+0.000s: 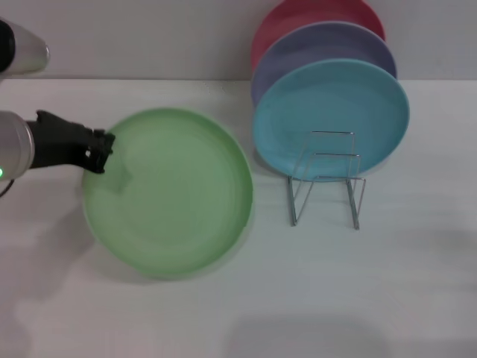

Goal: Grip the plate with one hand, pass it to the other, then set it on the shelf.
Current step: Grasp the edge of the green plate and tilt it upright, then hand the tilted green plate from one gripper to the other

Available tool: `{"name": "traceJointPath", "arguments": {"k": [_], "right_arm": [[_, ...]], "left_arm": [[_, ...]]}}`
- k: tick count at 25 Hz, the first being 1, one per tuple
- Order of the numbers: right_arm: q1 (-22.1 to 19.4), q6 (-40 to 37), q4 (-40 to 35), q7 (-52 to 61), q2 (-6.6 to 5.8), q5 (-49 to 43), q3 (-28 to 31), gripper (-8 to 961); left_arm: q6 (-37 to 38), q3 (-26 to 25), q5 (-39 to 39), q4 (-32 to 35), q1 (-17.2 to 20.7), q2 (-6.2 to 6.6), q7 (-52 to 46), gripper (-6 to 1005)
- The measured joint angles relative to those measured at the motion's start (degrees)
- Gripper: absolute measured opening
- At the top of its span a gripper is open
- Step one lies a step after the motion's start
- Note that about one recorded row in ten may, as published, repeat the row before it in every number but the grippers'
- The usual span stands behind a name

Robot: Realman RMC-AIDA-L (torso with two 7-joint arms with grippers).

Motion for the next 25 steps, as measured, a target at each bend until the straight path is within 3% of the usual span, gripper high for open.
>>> {"name": "traceJointPath", "arguments": {"k": [11, 22, 24, 25], "right_arm": [[0.41, 1.52, 1.56, 0.34, -0.05, 0.11, -1.35, 832], [3.35, 1.71, 4.55, 4.06, -0.44, 0.11, -1.53, 833], [2.89, 0.68, 9.94, 7.84, -0.57, 0.09, -2.00, 833], [2.89, 0.68, 9.94, 7.84, -0.57, 0.09, -2.00, 833]], "left_arm": [[12.64, 0.99, -0.07, 3.70, 6.18, -0.14, 0.28, 37], [23.90, 4.93, 0.31, 3.68, 9.00, -0.10, 0.97, 38], [33.67, 7.72, 0.47, 2.95, 11.45, 0.02, 1.76, 38], [33.67, 7.72, 0.47, 2.95, 11.45, 0.02, 1.76, 38]]}}
